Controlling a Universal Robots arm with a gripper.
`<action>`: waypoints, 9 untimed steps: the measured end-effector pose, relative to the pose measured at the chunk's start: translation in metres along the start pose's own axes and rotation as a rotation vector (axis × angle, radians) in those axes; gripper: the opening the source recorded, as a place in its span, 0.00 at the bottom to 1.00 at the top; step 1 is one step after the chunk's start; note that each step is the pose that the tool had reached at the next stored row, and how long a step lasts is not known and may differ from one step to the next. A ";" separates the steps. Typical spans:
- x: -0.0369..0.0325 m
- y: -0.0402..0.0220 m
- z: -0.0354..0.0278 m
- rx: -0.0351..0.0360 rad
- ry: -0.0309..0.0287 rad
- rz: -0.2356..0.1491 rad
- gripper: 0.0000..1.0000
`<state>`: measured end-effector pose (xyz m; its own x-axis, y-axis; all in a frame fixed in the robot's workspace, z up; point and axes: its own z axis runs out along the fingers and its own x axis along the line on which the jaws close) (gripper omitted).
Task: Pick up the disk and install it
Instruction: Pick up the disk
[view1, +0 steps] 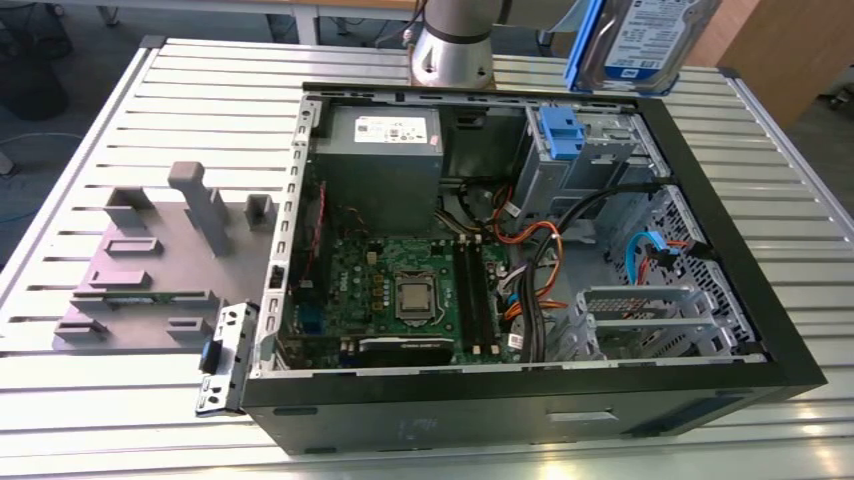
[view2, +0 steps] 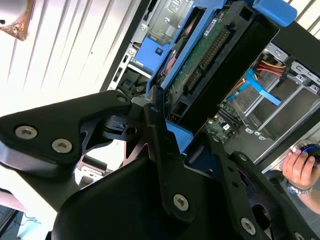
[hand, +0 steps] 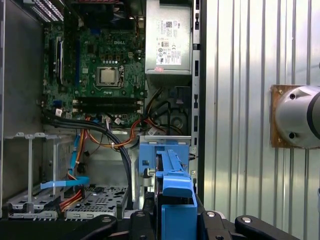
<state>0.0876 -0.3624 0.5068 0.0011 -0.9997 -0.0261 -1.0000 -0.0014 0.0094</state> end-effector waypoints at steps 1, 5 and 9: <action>0.0000 -0.0004 0.0000 0.0000 0.0000 0.000 0.37; 0.0000 -0.0020 0.0000 0.0000 0.0000 0.000 0.37; 0.0000 -0.0037 0.0000 0.0000 0.0000 0.000 0.37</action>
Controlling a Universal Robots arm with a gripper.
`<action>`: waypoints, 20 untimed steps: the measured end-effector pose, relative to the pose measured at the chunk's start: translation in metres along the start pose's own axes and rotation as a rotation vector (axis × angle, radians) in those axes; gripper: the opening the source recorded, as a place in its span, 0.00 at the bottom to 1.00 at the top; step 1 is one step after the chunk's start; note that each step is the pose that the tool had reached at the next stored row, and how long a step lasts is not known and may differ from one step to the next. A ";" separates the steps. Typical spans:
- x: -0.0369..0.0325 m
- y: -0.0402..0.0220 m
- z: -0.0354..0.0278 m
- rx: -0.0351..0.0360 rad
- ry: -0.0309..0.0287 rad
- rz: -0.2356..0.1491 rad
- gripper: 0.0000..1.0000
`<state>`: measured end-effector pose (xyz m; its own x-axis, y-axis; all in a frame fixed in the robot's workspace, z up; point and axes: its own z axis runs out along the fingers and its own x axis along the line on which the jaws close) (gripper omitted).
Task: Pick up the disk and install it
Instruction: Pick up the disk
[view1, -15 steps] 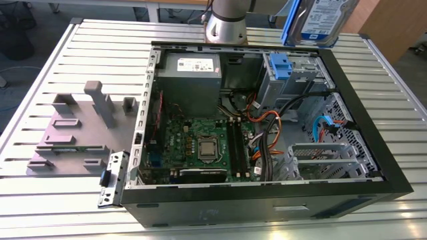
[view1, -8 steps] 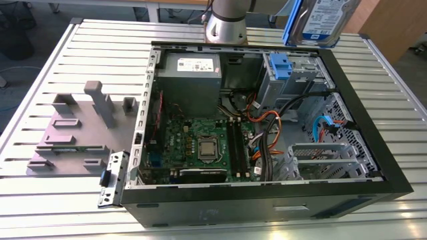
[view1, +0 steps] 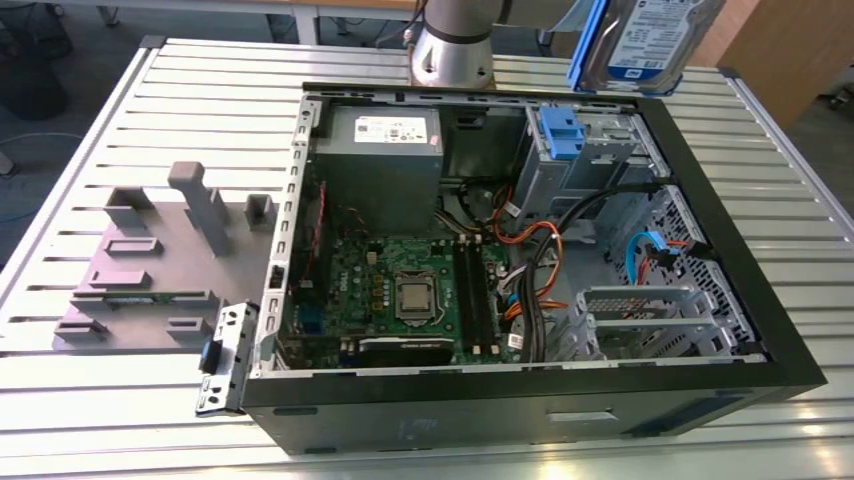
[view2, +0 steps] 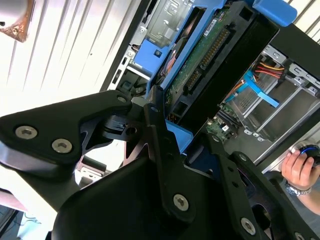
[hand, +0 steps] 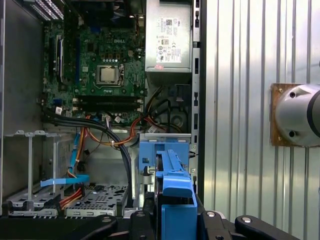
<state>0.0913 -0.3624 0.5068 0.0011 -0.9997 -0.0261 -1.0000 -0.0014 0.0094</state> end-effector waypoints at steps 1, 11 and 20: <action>0.0000 -0.0004 0.0000 0.0000 0.0000 0.000 0.37; 0.0000 -0.0047 0.0000 0.0000 -0.0001 0.000 0.37; 0.0000 -0.0088 0.0000 0.0000 -0.0001 0.000 0.37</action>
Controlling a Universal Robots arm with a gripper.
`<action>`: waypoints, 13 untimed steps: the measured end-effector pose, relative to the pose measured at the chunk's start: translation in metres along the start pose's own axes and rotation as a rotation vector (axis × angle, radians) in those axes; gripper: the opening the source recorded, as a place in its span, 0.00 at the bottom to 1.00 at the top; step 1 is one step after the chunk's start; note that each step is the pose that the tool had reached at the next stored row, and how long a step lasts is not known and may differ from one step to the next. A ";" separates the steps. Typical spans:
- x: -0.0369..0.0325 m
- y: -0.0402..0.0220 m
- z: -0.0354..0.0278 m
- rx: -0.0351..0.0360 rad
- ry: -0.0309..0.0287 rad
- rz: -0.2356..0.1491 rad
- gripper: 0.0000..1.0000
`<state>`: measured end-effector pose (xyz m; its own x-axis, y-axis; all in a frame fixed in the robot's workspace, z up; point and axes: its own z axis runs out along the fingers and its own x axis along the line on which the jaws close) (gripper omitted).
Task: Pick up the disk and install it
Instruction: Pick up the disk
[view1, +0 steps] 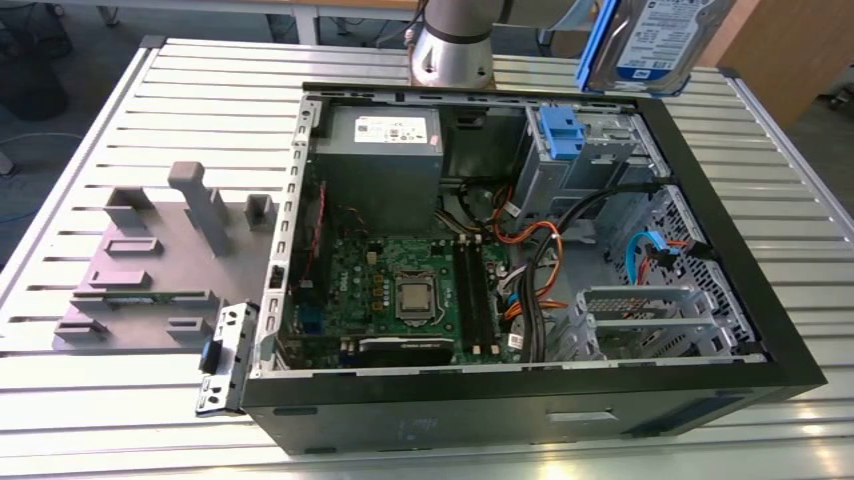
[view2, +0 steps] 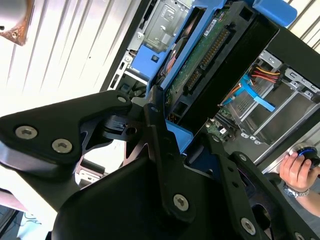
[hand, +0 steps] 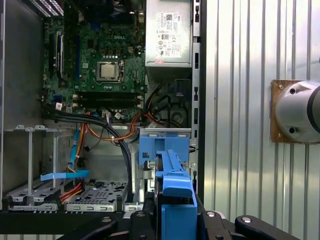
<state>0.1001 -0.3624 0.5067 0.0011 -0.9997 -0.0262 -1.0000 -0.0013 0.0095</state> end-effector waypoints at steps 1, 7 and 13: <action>0.0000 -0.0005 0.0000 0.0000 0.0000 0.000 0.37; 0.0000 -0.0031 0.0000 0.0000 0.0000 0.000 0.37; 0.0000 -0.0058 0.0000 0.0000 0.0001 0.000 0.37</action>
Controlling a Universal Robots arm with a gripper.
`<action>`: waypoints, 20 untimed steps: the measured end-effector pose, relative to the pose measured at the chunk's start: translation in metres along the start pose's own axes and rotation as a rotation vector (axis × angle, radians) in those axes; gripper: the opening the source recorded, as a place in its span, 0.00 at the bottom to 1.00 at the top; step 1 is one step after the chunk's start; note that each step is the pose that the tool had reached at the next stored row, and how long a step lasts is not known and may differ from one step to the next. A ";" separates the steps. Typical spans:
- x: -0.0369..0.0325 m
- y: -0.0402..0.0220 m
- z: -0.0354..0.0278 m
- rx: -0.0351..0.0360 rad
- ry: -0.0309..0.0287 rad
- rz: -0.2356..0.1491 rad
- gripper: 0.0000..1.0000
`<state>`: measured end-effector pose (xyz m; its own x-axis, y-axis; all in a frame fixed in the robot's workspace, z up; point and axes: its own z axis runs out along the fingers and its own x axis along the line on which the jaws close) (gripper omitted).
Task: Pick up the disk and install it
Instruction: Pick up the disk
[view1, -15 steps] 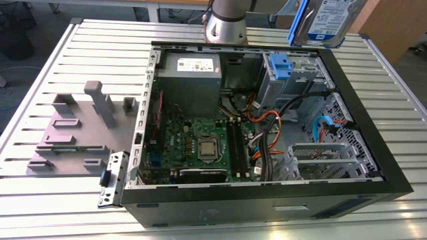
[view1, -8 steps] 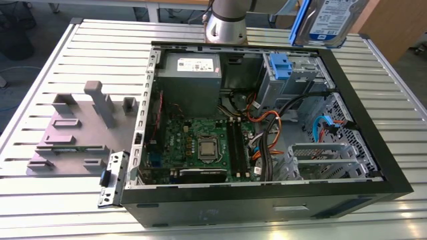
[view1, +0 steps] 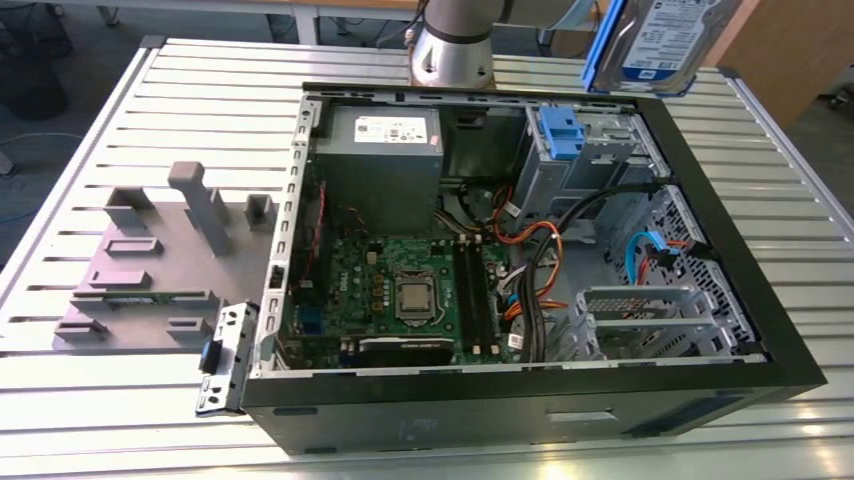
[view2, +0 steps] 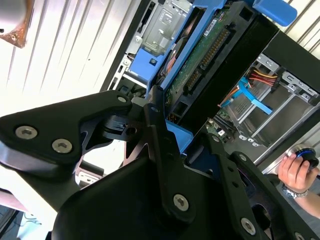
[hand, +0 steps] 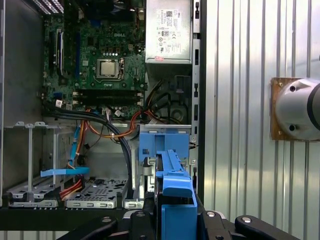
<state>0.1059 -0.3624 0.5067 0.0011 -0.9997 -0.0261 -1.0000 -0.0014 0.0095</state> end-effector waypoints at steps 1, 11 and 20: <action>0.0000 -0.0004 0.0000 0.0000 0.0000 0.000 0.37; 0.0000 -0.0047 0.0000 0.0000 0.0000 0.000 0.37; 0.0000 -0.0087 0.0000 0.0000 -0.0001 0.000 0.37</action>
<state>0.1147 -0.3624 0.5066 0.0011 -0.9997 -0.0262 -1.0000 -0.0014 0.0095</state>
